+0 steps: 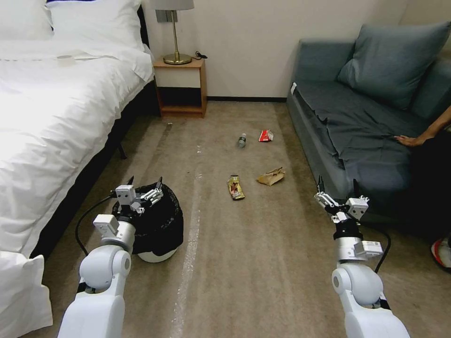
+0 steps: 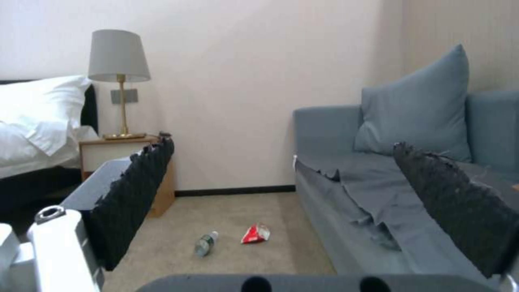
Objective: Pick up the trash bin, then pick up the garbage on the floor and place it into the trash bin.
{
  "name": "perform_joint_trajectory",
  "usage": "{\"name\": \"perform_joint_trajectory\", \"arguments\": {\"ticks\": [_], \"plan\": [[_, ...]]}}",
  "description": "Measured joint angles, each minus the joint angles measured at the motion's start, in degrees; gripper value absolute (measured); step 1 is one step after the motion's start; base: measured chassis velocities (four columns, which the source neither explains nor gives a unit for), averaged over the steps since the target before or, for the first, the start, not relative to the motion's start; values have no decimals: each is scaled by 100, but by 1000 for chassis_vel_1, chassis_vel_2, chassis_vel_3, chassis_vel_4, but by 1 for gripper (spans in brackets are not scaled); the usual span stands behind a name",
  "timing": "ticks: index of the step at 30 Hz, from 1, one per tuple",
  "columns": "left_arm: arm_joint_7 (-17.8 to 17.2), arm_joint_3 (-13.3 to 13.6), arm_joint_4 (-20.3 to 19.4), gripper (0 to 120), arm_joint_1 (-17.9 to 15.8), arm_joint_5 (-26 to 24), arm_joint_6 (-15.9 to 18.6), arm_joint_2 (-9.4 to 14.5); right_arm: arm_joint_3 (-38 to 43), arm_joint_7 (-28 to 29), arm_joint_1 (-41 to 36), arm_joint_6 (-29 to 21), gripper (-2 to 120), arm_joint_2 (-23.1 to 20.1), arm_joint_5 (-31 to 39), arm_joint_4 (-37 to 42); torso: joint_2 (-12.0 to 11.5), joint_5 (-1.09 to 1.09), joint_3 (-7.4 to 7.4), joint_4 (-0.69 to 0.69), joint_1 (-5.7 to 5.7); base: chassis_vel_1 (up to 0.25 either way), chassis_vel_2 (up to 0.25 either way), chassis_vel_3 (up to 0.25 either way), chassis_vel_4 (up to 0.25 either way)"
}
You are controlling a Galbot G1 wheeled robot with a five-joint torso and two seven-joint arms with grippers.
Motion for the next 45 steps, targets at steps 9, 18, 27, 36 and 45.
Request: {"name": "perform_joint_trajectory", "arguments": {"ticks": [9, 18, 27, 36, 45], "plan": [[0, 0, 0, 100, 0, 0, 0, 0, 0, 0, 0, 0, 100, 0, 0, 0, 0, 0, 0, 0, 0, 0, 0, 0, 0], [0, 0, 0, 100, 0, 0, 0, 0, 0, 0, 0, 0, 100, 0, 0, 0, 0, 0, 0, 0, 0, 0, 0, 0, 0], [0, 0, 0, 100, 0, 0, 0, 0, 0, 0, 0, 0, 100, 0, 0, 0, 0, 0, 0, 0, 0, 0, 0, 0, 0], [0, 0, 0, 100, 0, 0, 0, 0, 0, 0, 0, 0, 100, 0, 0, 0, 0, 0, 0, 0, 0, 0, 0, 0, 0], [0, 0, 0, 100, 0, 0, 0, 0, 0, 0, 0, 0, 100, 0, 0, 0, 0, 0, 0, 0, 0, 0, 0, 0, 0]]}}
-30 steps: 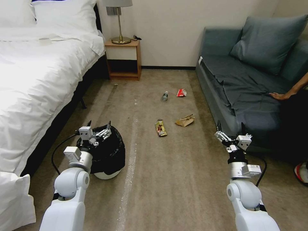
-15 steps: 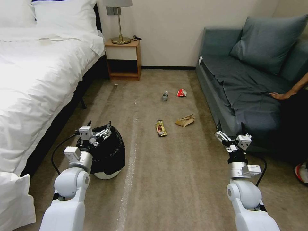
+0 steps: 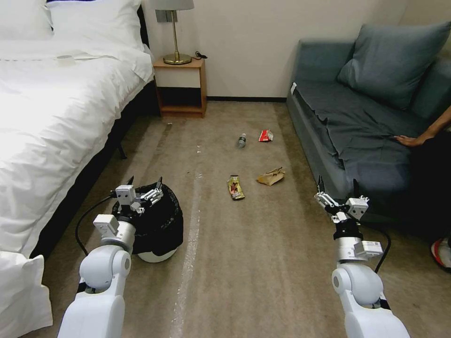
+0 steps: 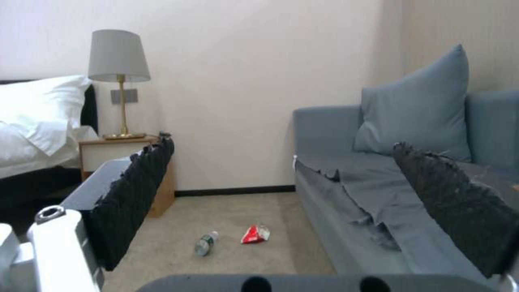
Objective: Pick up the trash bin, then pick up the garbage on the floor and place it into the trash bin.
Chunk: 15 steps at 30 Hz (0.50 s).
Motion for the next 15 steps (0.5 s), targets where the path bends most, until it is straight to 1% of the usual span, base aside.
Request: {"name": "perform_joint_trajectory", "arguments": {"ticks": [6, 7, 8, 10, 12, 13, 14, 15], "plan": [[-20, 9, 27, 100, -17, 0, 0, 20, 8, -2, 14, -3, 100, 0, -6, -25, 0, 0, 0, 0, 0, 0, 0, 0, 0], [-205, 69, 202, 100, -126, 11, -2, 141, 76, -68, 98, -43, 100, -2, -69, -164, 0, 0, 0, 0, 0, 0, 0, 0, 0], [-205, 69, 202, 100, -126, 11, -2, 141, 76, -68, 98, -43, 100, -2, -69, -164, 0, 0, 0, 0, 0, 0, 0, 0, 0], [-732, 224, 687, 99, -436, 65, -29, 495, 330, -266, 361, -196, 100, -22, -252, -611, 0, 0, 0, 0, 0, 0, 0, 0, 0], [-780, 239, 731, 99, -465, 70, -32, 526, 352, -286, 386, -211, 100, -23, -272, -653, 0, 0, 0, 0, 0, 0, 0, 0, 0], [-1212, 349, 1116, 100, -711, 114, -58, 808, 569, -470, 622, -344, 100, -42, -441, -1043, 0, 0, 2, -1, 0, 0, 0, 0, 0], [-1212, 349, 1116, 100, -711, 114, -58, 808, 569, -470, 622, -344, 100, -42, -441, -1043, 0, 0, 2, -1, 0, 0, 0, 0, 0], [-1390, 484, 1141, 100, -747, -51, -10, 907, 759, -626, 829, -467, 100, -56, -593, -1392, 0, 2, 2, 2, 0, 0, 0, 0, 0]]}}
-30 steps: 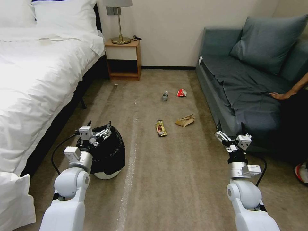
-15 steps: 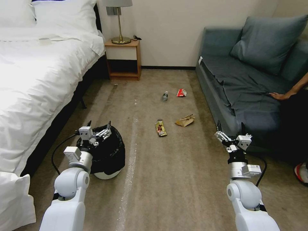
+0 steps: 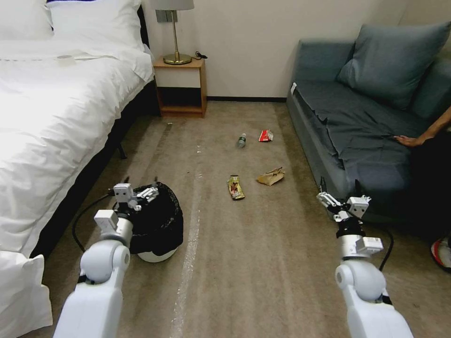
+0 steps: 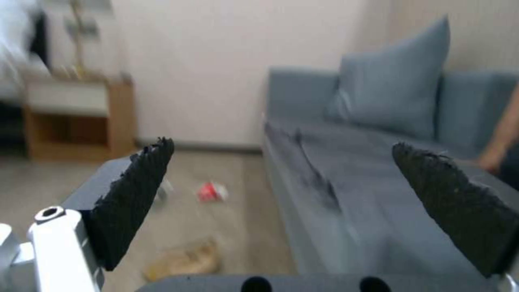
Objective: Pick up the trash bin, then pick up the garbage on the floor and place it into the trash bin.
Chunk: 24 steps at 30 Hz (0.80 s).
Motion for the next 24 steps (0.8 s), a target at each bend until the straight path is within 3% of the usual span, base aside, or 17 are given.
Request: {"name": "perform_joint_trajectory", "arguments": {"ticks": [2, 3, 4, 5, 7, 9, 14, 20, 24], "plan": [[-119, 287, -456, 100, 91, -455, 218, 96, 188, -159, 207, -117, 100, -16, -149, -342, 0, -7, 0, -1, 0, 0, 0, 0, 0], [-119, 287, -456, 100, 91, -455, 218, 96, 188, -159, 207, -117, 100, -16, -149, -342, 0, -7, 0, -1, 0, 0, 0, 0, 0], [-152, 400, -799, 100, 110, -715, 364, 140, 225, -191, 246, -140, 100, -20, -180, -409, 0, 7, -2, -4, 0, 0, 0, 0, 0], [-152, 400, -799, 100, 110, -715, 364, 140, 225, -191, 246, -140, 100, -20, -180, -409, 0, 7, -2, -4, 0, 0, 0, 0, 0], [-62, 457, -1223, 100, 205, -868, 592, 159, 233, -200, 251, -149, 100, -22, -187, -423, 0, -6, -2, -4, 0, 0, 0, 0, 0], [21, 454, -1332, 100, 247, -864, 645, 187, 232, -200, 251, -149, 100, -22, -187, -423, 0, -1, -2, -3, 0, 0, 0, 0, 0], [308, 282, -1514, 99, 428, -697, 689, 300, 178, -329, 211, -259, 100, -57, -52, -335, 0, -1, -1, -3, 0, 0, 0, 0, 0], [587, -97, -1636, 97, 799, -563, 610, 367, -420, -1180, -202, -898, 100, -295, 1027, 653, 0, -3, -2, 1, 0, 0, 0, 0, 0], [753, -284, -1609, 97, 861, -463, 524, 354, -466, -1240, -242, -950, 100, -315, 1122, 725, 0, -2, -2, -3, 0, 0, 0, 0, 0]]}}
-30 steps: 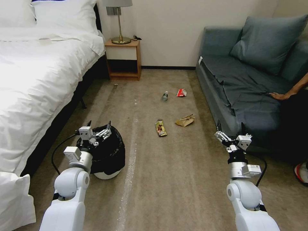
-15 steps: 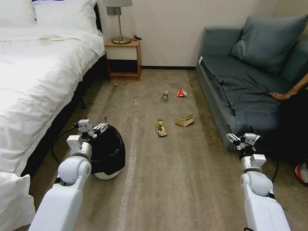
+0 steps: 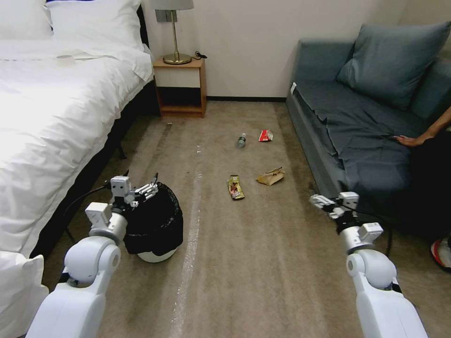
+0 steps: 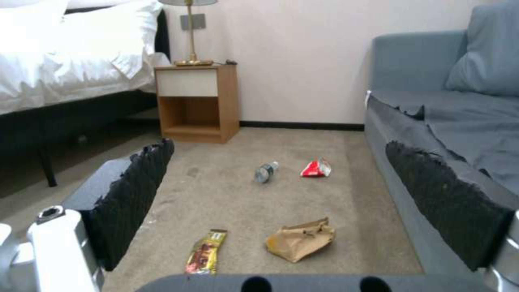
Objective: Pick up the trash bin, then pick up the garbage on the floor and place it into the trash bin.
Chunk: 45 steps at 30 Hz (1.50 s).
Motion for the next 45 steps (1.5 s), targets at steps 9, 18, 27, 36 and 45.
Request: {"name": "perform_joint_trajectory", "arguments": {"ticks": [9, 18, 27, 36, 45], "plan": [[-275, -433, 183, 90, 296, 101, 107, -84, -81, -500, -60, 293, 100, 61, -67, -116, 0, -2, 0, 1, 0, 0, 0, 0, 0], [-1415, -451, 170, 93, 331, -647, 754, -371, -438, -423, -144, 816, 100, 172, -378, -347, 0, 0, 0, 1, 0, 0, 0, 0, 0], [-2226, -601, 434, 96, 84, -1274, 1246, -574, -441, 172, -174, 528, 100, 152, -485, -207, 0, 0, 0, 1, 0, 0, 0, 0, 0], [-2730, -565, 666, 97, -144, -1753, 1620, -732, -407, 130, -195, 488, 100, 184, -595, -208, 0, 0, 0, 1, 0, 0, 0, 0, 0], [-2822, -557, 1226, 96, -411, -2022, 1685, -784, -410, 116, -248, 452, 100, 232, -631, -208, 0, 0, 1, 1, 0, 0, 0, 0, 0]]}}
